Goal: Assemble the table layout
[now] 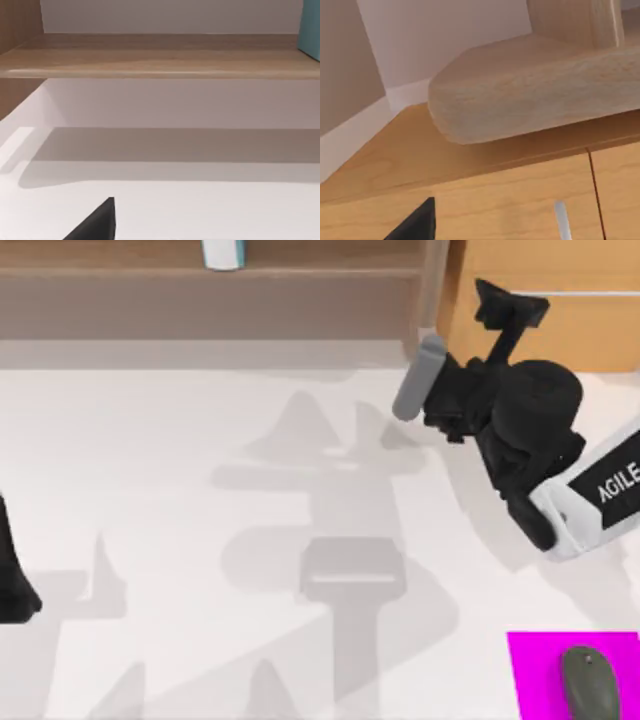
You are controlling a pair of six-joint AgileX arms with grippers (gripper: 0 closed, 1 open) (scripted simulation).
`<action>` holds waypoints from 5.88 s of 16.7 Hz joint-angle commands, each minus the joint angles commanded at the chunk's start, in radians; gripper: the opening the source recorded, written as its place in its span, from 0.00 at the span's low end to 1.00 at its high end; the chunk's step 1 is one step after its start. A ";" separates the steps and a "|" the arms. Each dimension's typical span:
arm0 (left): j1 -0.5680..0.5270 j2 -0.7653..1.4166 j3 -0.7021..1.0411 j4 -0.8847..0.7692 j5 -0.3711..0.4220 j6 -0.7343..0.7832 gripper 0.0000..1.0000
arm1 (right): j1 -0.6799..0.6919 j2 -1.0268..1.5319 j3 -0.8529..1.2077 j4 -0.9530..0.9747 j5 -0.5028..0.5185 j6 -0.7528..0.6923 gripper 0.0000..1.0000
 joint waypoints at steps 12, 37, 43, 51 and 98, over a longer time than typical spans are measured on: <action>0.000 0.000 0.000 0.000 0.000 0.000 1.00 | 0.341 0.239 0.784 -0.518 0.347 0.854 1.00; 0.000 0.000 0.000 0.000 0.000 0.000 1.00 | 0.357 0.548 1.587 -1.013 0.507 1.289 1.00; 0.000 0.000 0.000 0.000 0.000 0.000 1.00 | 0.357 0.548 1.587 -1.013 0.507 1.289 0.77; 0.000 0.000 0.000 0.000 0.000 0.000 1.00 | 0.357 0.548 1.587 -1.013 0.507 1.289 0.17; 0.000 0.000 0.000 0.000 0.000 0.000 1.00 | 0.333 -0.337 0.265 -0.802 -0.039 1.826 0.00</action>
